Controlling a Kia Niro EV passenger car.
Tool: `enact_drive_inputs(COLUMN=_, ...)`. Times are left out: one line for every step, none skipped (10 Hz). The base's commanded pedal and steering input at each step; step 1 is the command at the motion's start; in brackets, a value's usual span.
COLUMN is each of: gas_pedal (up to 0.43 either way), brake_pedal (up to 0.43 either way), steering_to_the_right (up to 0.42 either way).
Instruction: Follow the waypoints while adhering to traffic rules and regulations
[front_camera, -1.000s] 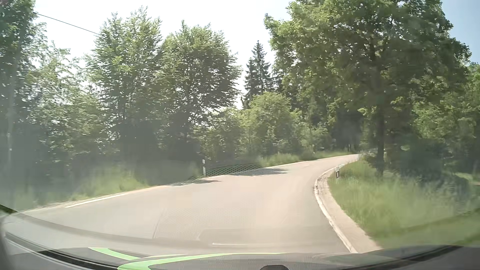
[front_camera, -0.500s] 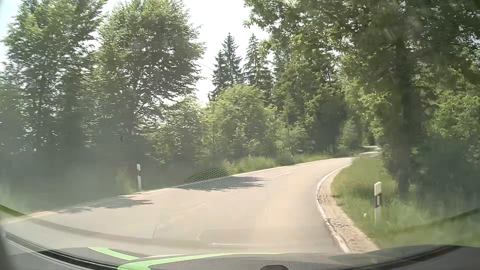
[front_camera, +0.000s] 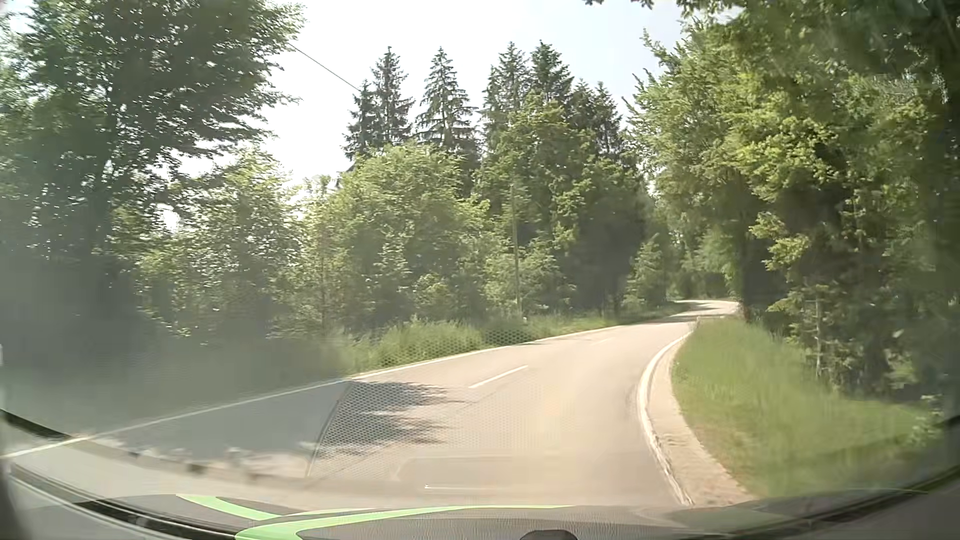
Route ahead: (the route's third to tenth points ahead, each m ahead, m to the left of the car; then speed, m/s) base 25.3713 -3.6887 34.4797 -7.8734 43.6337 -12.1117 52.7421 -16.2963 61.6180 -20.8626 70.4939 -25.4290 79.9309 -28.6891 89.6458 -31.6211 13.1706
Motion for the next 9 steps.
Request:
enact_drive_inputs(gas_pedal=0.157, brake_pedal=0.0, steering_to_the_right=0.084)
enact_drive_inputs(gas_pedal=0.169, brake_pedal=0.0, steering_to_the_right=0.084)
enact_drive_inputs(gas_pedal=0.169, brake_pedal=0.0, steering_to_the_right=0.083)
enact_drive_inputs(gas_pedal=0.177, brake_pedal=0.0, steering_to_the_right=0.083)
enact_drive_inputs(gas_pedal=0.177, brake_pedal=0.0, steering_to_the_right=0.083)
enact_drive_inputs(gas_pedal=0.189, brake_pedal=0.0, steering_to_the_right=0.083)
enact_drive_inputs(gas_pedal=0.209, brake_pedal=0.0, steering_to_the_right=0.083)
enact_drive_inputs(gas_pedal=0.22, brake_pedal=0.0, steering_to_the_right=0.084)
enact_drive_inputs(gas_pedal=0.22, brake_pedal=0.0, steering_to_the_right=0.083)
